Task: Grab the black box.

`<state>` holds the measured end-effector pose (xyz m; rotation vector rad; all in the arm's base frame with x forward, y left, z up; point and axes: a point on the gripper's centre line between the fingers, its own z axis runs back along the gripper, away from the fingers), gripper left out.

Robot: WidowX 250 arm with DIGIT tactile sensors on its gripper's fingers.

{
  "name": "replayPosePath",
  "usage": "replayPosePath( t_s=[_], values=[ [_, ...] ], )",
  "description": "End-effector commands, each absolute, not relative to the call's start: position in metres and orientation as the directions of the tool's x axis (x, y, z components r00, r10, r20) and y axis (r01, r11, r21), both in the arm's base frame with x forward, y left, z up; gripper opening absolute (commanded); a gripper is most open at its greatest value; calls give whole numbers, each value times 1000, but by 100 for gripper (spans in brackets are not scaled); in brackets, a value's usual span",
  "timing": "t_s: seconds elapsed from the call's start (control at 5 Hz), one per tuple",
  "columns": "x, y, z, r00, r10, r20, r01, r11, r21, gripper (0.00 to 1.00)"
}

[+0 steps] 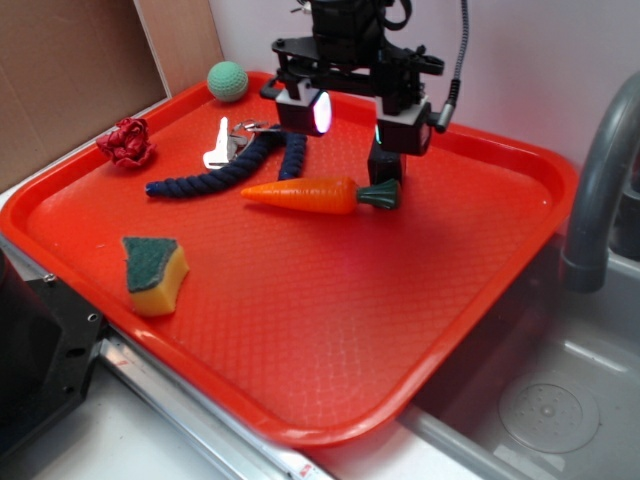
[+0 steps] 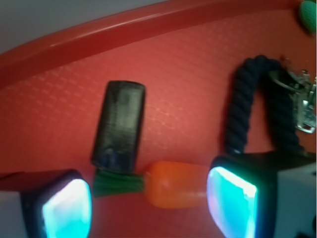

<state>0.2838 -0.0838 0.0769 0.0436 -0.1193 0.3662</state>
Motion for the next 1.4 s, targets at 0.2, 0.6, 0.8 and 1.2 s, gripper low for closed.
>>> replayPosePath(
  t_s=[0.2,0.6,0.8,1.2],
  values=[
    [313,-56,58,891,436,126,-436,900,-30,100],
    [317,-63,44,896,431,105,-434,901,13,0],
    [317,-60,40,898,429,95,-433,901,33,0],
    [261,-34,53,895,416,161,-424,906,13,0]
  ],
)
